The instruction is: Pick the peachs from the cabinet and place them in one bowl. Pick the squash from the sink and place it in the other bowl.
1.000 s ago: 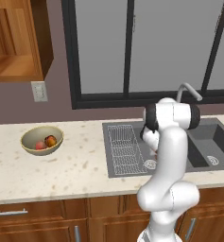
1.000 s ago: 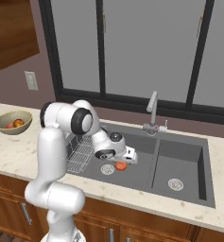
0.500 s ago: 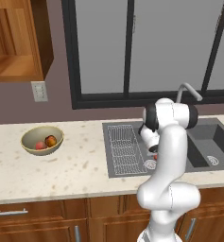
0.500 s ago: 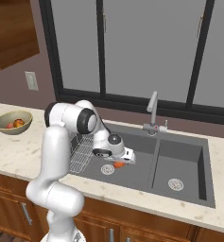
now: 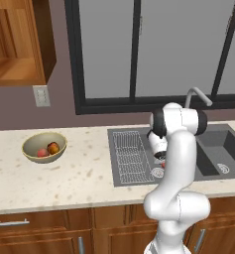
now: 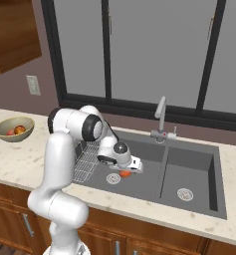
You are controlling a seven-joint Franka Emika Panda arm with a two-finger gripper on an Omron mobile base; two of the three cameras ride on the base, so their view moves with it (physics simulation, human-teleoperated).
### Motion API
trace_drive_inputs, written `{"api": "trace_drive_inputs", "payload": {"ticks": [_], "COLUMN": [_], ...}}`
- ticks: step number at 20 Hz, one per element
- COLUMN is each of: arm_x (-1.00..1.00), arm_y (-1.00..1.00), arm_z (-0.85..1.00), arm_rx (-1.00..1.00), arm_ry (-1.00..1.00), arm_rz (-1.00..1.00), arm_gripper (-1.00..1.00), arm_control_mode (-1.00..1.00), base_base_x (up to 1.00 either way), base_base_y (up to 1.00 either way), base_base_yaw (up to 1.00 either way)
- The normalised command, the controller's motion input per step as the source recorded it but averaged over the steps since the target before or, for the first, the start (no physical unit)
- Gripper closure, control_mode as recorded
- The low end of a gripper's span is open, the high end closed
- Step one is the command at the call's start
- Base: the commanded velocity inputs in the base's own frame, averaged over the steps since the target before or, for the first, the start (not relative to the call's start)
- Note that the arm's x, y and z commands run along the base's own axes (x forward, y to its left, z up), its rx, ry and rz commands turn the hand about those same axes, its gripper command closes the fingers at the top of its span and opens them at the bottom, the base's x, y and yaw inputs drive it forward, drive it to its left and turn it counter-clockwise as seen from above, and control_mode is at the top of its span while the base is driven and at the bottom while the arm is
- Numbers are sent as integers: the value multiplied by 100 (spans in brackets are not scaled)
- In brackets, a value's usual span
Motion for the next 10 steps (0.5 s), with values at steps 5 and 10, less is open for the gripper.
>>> {"api": "trace_drive_inputs", "payload": {"ticks": [5, 10], "arm_x": [0, 0], "arm_y": [0, 0], "arm_z": [-1, 0], "arm_rx": [0, 0], "arm_ry": [0, 2], "arm_rz": [0, 0], "arm_gripper": [-100, 100], "arm_control_mode": [-100, -100], "base_base_x": [0, 0], "base_base_y": [0, 0], "base_base_yaw": [0, 0]}}
